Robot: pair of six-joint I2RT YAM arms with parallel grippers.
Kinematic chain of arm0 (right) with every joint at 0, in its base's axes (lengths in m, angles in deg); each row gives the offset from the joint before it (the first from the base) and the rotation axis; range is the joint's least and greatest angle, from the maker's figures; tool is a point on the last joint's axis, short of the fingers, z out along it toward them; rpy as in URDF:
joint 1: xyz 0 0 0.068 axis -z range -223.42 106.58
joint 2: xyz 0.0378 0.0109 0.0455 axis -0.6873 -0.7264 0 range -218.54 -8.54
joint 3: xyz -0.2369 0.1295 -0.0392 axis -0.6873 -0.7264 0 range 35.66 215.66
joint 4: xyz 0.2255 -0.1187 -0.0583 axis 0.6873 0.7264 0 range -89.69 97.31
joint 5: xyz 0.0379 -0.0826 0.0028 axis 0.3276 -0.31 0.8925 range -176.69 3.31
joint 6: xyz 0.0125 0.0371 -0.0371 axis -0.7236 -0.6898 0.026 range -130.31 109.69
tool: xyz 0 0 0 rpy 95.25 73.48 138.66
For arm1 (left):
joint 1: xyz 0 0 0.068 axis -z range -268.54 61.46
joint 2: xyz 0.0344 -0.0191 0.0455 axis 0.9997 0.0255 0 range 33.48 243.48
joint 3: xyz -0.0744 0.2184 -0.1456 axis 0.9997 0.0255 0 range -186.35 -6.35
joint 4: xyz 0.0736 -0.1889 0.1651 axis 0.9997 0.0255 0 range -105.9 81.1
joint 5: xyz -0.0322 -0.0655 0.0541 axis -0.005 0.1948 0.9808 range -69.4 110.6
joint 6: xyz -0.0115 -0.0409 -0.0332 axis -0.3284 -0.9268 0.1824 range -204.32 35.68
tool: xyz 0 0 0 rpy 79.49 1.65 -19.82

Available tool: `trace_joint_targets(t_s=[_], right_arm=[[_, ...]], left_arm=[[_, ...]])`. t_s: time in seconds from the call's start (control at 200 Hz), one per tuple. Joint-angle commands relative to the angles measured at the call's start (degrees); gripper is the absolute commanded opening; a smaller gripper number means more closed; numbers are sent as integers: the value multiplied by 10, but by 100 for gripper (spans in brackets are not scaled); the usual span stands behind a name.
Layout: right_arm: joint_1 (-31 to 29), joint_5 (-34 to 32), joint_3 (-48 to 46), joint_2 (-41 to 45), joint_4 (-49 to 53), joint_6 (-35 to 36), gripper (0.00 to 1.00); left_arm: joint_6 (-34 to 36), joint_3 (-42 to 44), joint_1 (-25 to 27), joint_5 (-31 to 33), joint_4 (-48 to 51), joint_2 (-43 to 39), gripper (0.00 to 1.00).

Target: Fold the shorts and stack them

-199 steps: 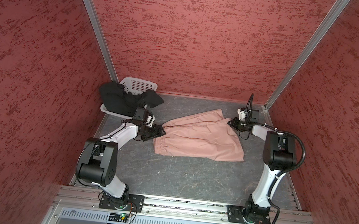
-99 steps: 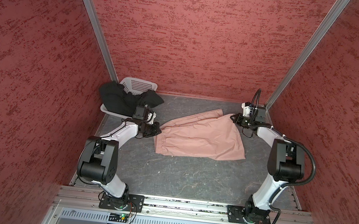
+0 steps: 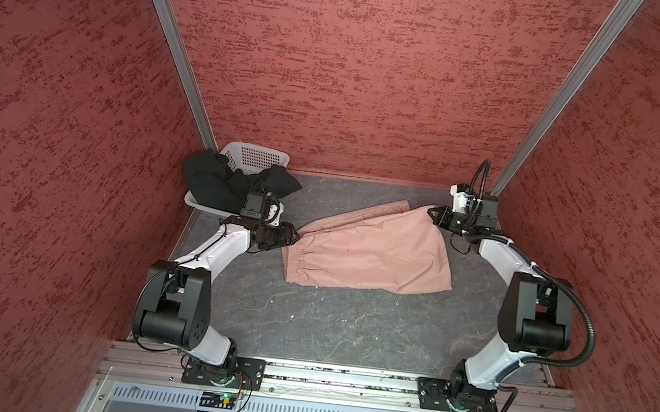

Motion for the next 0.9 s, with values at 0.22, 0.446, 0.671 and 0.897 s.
trace_joint_targets(t_s=[0.22,0.446,0.671,0.897], right_arm=[[-5,20,-17,11,-26,8,0],[-5,21,-15,14,-29,9,0],[-5,13,-11,28,-19,28,0],[-5,-2,-10,67,-5,55,0]], left_arm=[[14,-18,14,6,-41,73,48],[12,-31,26,-5,-49,93,27],[17,-32,25,5,-21,52,0],[14,-4,25,23,-6,-36,0]])
